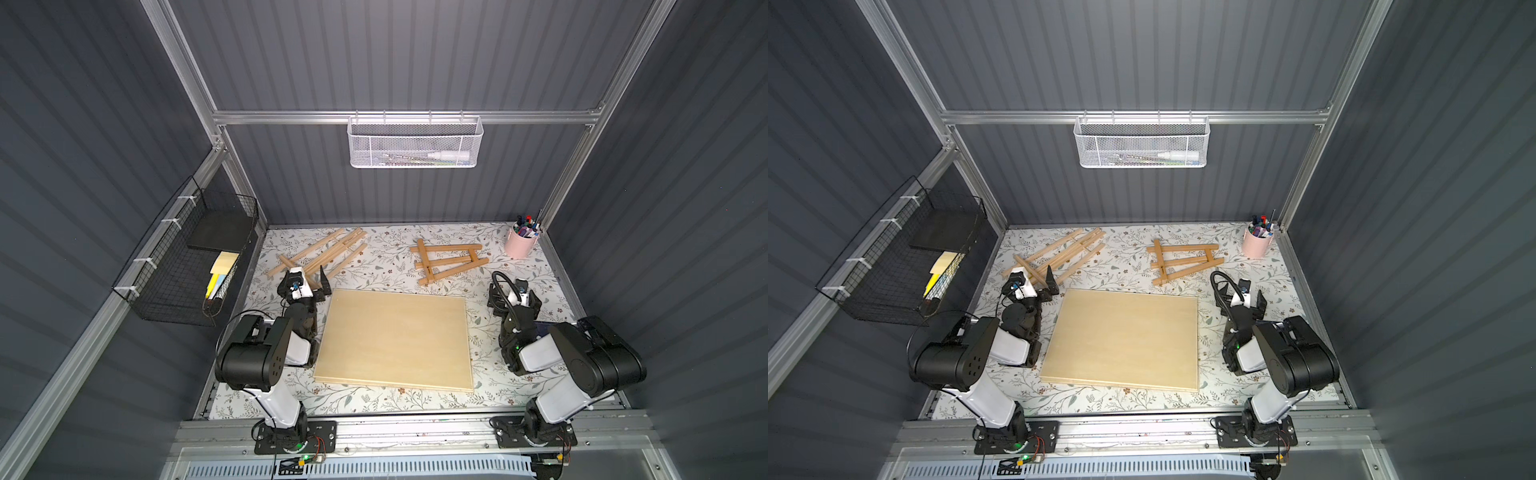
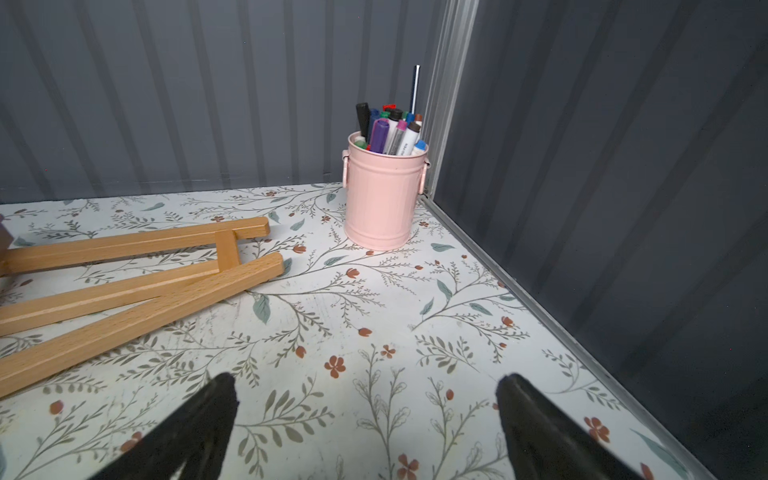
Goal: Disassemble the easel
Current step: Reset both arms
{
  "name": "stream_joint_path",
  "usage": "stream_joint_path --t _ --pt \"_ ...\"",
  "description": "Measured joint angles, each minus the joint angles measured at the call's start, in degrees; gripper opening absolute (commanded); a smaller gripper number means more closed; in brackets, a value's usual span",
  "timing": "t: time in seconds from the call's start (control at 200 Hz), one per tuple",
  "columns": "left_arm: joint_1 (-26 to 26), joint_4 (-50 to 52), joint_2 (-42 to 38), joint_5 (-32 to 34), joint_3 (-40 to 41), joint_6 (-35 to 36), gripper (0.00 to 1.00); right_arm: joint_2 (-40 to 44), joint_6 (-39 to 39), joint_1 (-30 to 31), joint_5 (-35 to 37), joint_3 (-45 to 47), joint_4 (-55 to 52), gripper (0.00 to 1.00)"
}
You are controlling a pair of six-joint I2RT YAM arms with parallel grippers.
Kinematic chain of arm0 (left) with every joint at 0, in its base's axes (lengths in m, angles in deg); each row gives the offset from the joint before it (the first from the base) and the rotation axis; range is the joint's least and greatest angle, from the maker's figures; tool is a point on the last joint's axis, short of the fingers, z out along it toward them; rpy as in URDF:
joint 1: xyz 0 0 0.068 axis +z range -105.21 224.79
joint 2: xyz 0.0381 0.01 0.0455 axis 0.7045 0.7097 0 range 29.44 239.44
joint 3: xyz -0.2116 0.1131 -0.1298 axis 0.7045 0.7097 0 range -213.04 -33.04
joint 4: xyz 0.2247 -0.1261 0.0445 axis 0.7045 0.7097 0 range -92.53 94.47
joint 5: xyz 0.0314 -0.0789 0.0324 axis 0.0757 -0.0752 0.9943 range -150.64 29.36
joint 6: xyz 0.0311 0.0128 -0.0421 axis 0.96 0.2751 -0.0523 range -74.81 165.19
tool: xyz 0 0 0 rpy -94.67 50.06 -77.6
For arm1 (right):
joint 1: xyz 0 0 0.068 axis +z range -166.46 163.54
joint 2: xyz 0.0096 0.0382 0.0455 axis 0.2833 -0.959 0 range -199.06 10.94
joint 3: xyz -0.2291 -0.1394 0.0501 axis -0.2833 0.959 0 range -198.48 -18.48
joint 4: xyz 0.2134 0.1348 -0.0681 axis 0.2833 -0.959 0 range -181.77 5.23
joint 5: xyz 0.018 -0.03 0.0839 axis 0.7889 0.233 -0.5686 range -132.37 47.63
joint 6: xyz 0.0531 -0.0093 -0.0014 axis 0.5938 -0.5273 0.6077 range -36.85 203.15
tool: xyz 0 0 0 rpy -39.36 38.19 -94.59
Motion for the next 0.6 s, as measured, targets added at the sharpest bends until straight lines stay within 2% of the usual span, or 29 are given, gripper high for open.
stream_joint_path --t 0.185,0.435,0.6 --pt "0.02 0.0 0.0 -0.57 -0.04 -0.28 0.99 0.02 0.98 -1.4 -0.87 -1.18 -2.51 0.99" --pt "0.28 0.0 0.0 -1.09 -0.04 -0.42 0.99 2.19 4.79 -6.32 -7.26 -8.79 -15.67 0.99" --pt "0.28 0.0 0.0 -1.14 -0.04 -0.42 0.99 -0.81 5.44 -7.69 -10.05 -7.82 -13.62 0.99"
